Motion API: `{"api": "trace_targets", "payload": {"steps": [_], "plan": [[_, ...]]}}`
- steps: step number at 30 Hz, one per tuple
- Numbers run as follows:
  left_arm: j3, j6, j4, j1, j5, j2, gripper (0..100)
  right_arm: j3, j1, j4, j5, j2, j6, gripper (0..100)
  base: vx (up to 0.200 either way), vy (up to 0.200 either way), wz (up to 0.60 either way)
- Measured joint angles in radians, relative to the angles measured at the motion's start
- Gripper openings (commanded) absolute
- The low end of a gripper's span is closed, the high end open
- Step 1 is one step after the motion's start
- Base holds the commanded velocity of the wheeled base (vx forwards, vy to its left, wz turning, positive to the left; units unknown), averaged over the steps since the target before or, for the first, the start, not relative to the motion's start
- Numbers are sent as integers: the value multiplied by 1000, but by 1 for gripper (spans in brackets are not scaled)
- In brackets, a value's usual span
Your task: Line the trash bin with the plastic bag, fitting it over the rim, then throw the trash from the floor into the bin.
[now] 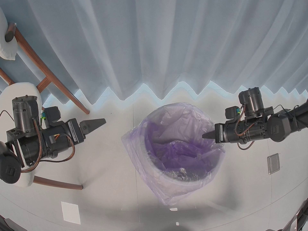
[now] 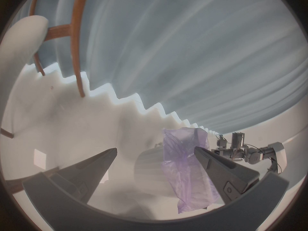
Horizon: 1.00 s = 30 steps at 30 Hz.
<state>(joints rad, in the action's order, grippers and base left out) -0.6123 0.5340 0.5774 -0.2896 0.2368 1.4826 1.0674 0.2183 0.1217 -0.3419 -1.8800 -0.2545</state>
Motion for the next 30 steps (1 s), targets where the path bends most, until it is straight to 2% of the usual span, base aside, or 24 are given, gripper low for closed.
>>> {"api": "trace_targets", "payload": {"steps": [7, 12, 21, 30], "plan": [[60, -2, 90, -99, 96, 6, 100, -83, 17, 5, -11, 93, 4, 0, 0, 0, 0], [87, -5, 99, -138, 108, 26, 100, -91, 25, 6, -12, 116, 11, 0, 0, 0, 0], [86, -5, 100, -145, 97, 76, 100, -95, 28, 5, -13, 135, 46, 0, 0, 0, 0], [66, -4, 101, -131, 92, 132, 100, -97, 43, -3, -31, 164, 43, 0, 0, 0, 0]]}}
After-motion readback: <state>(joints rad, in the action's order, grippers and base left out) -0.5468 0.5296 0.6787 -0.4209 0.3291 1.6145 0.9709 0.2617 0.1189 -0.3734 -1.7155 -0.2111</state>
